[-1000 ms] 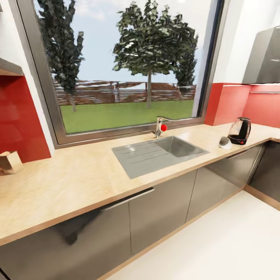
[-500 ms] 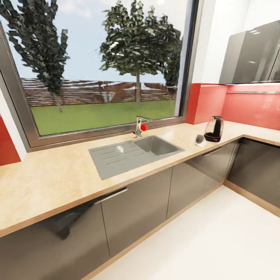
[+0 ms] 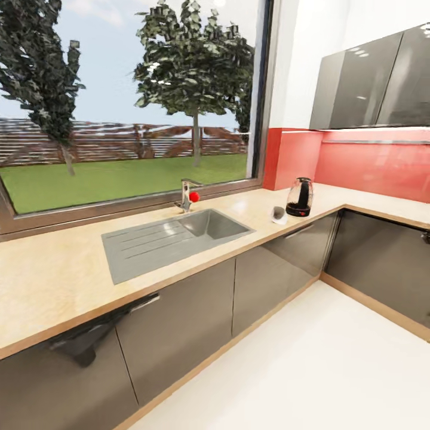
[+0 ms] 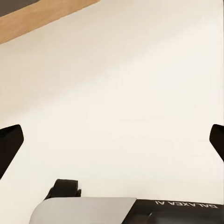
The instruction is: Set up a coffee station on the kitchen countertop: keep the coffee maker on the countertop, move the bottle of coffee from the kitchen shelf to the counter next to the coffee maker, place a paper coffee filter on top of the coffee maker, put the saucer next to the coffee maker with the coffee cup on the saucer, and place the electric kettle next to the coffee maker.
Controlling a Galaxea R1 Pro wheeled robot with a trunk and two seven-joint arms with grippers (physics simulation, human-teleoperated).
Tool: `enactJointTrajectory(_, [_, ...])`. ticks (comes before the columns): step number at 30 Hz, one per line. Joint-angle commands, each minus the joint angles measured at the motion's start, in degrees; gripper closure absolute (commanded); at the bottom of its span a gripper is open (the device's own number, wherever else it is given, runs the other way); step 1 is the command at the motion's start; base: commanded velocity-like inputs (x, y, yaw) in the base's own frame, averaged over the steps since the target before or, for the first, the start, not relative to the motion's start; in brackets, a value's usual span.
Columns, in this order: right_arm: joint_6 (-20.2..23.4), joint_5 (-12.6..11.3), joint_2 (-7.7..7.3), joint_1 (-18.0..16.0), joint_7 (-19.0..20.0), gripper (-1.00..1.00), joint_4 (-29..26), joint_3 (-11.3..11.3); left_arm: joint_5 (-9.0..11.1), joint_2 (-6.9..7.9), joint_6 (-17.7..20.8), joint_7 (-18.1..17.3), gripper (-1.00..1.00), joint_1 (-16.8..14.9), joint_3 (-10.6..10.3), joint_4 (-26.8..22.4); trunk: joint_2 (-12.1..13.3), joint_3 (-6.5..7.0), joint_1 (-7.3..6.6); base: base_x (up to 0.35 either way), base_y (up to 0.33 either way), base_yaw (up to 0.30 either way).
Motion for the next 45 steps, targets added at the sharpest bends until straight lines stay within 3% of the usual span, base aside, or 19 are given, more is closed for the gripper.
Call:
enactJointTrajectory(1, [-0.2, 0.1, -0.01, 0.0, 0.0, -1.00, 0.1, 0.1, 0.5, -0.03, -0.1, 0.0, -1.00, 0.0, 0.1, -0.1, 0.0, -0.05, 0.01, 0.038, -0.052, -0.273])
enactJointTrajectory(7, [-0.2, 0.1, -0.01, 0.0, 0.0, -1.00, 0.1, 0.1, 0.5, -0.03, 0.0, 0.0, -1.00, 0.0, 0.1, -0.1, 0.0, -0.05, 0.01, 0.044, -0.022, -0.236])
enactJointTrajectory(20, [-0.3, 0.1, -0.08, 0.0, 0.0, -1.00, 0.1, 0.0, 0.5, -0.03, 0.0, 0.0, -1.00, 0.0, 0.1, -0.2, 0.0, -0.05, 0.01, 0.273, -0.114, -0.030])
enactJointTrajectory(45, [-0.2, 0.1, -0.10, 0.0, 0.0, -1.00, 0.1, 0.0, 0.5, -0.03, -0.1, 0.0, -1.00, 0.0, 0.1, -0.2, 0.0, -0.05, 0.01, 0.050, -0.029, -0.250])
